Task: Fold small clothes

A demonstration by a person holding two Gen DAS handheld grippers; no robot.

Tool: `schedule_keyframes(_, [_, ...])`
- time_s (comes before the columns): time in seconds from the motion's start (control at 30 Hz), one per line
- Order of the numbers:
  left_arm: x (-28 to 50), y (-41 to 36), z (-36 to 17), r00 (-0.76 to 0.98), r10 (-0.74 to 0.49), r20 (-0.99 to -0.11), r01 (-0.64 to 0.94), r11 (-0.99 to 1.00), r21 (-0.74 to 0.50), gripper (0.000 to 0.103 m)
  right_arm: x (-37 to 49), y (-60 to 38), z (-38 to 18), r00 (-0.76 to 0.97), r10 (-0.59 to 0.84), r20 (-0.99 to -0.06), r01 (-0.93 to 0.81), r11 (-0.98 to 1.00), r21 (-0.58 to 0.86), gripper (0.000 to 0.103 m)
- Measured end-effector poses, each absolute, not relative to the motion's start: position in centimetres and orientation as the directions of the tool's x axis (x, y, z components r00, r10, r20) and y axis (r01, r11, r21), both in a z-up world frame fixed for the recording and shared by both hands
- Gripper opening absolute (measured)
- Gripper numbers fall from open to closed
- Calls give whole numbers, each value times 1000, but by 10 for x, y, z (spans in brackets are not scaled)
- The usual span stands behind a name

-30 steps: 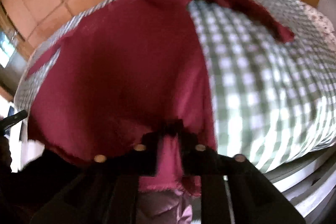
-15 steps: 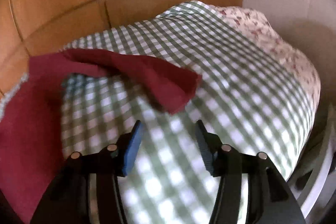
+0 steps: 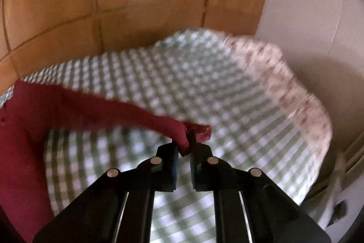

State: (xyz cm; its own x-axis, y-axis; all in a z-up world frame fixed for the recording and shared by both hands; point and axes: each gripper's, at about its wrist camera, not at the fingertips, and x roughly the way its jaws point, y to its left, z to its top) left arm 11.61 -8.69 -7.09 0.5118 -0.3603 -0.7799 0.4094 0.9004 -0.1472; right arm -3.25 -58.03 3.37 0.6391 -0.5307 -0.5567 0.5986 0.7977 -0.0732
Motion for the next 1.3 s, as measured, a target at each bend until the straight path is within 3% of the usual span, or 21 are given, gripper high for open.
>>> schedule_keyframes(0.17, [119, -86, -74, 509, -372, -776, 403, 900, -167, 78, 1, -637, 40, 496, -675, -546, 704, 681, -202, 7])
schedule_keyframes(0.37, [120, -87, -73, 499, -367, -785, 403, 900, -164, 78, 28, -680, 7, 355, -694, -626, 762, 603, -235, 9])
schedule_keyframes(0.43, [119, -86, -70, 490, -368, -790, 400, 900, -171, 78, 22, -679, -1, 359, -686, -633, 773, 599, -211, 20])
schedule_keyframes(0.47, [119, -83, -67, 484, -369, -794, 396, 901, -178, 78, 18, -675, -4, 371, -678, -634, 773, 604, -194, 47])
schedule_keyframes(0.5, [118, -81, -65, 482, -370, -794, 392, 902, -182, 78, 12, -669, -5, 391, -670, -631, 769, 615, -176, 65])
schedule_keyframes(0.53, [117, -76, -60, 485, -371, -792, 382, 905, -190, 78, 4, -658, -5, 428, -655, -622, 752, 641, -157, 65])
schedule_keyframes(0.6, [112, -65, -53, 498, -368, -785, 360, 912, -198, 78, -5, -634, -7, 493, -587, -642, 697, 708, -113, 66])
schedule_keyframes(0.77, [101, -31, -42, 517, -349, -782, 289, 931, -224, 78, -45, -558, -26, 671, -169, -722, 413, 894, 174, 67])
schedule_keyframes(0.9, [85, -3, -38, 517, -334, -788, 250, 939, -234, 78, -81, -494, -44, 681, 120, -722, 211, 912, 351, 67])
schedule_keyframes(1.03, [71, 15, -43, 495, -334, -802, 232, 940, -249, 78, -110, -444, -60, 620, 224, -752, 115, 922, 370, 59])
schedule_keyframes(1.13, [62, 23, -51, 480, -339, -809, 211, 940, -269, 78, -128, -421, -68, 582, 219, -783, 87, 941, 328, 39])
schedule_keyframes(1.2, [55, 26, -55, 478, -346, -807, 202, 938, -282, 78, -134, -412, -71, 566, 195, -801, 78, 954, 288, 15])
schedule_keyframes(1.23, [54, 25, -56, 479, -342, -809, 204, 939, -277, 77, -134, -412, -71, 558, 184, -809, 78, 959, 272, 9])
schedule_keyframes(1.3, [50, 21, -56, 483, -318, -816, 221, 946, -238, 56, -136, -410, -63, 568, 161, -807, 83, 965, 251, 7])
